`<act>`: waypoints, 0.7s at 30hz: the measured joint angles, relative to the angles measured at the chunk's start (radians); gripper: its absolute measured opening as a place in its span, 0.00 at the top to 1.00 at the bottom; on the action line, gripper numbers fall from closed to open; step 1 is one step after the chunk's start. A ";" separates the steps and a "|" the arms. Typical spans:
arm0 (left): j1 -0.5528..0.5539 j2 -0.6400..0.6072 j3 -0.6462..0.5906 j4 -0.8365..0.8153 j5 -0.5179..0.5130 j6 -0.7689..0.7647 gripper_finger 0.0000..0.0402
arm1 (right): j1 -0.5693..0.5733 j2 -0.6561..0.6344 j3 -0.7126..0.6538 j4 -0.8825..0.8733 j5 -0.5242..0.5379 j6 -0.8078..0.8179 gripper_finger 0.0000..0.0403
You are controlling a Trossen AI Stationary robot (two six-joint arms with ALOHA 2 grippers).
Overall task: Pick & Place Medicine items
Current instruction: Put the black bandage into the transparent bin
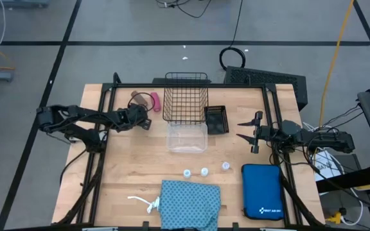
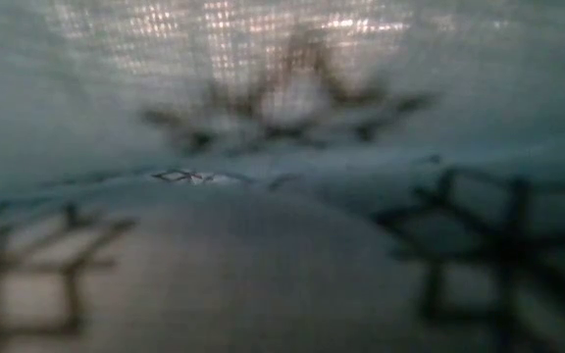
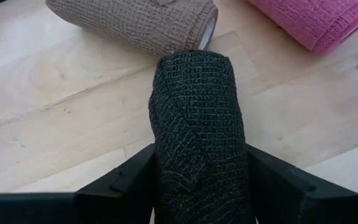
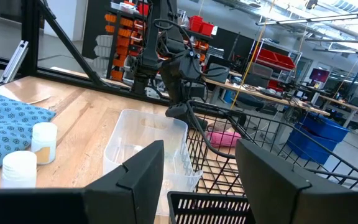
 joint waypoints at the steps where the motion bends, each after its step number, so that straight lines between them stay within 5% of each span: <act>1: 0.000 0.000 0.000 0.002 0.000 0.000 0.47 | 0.000 0.000 0.000 0.000 0.000 0.000 0.53; 21: 0.000 0.000 0.000 0.012 -0.007 0.019 0.51 | 0.000 0.000 0.000 0.000 0.000 0.000 0.53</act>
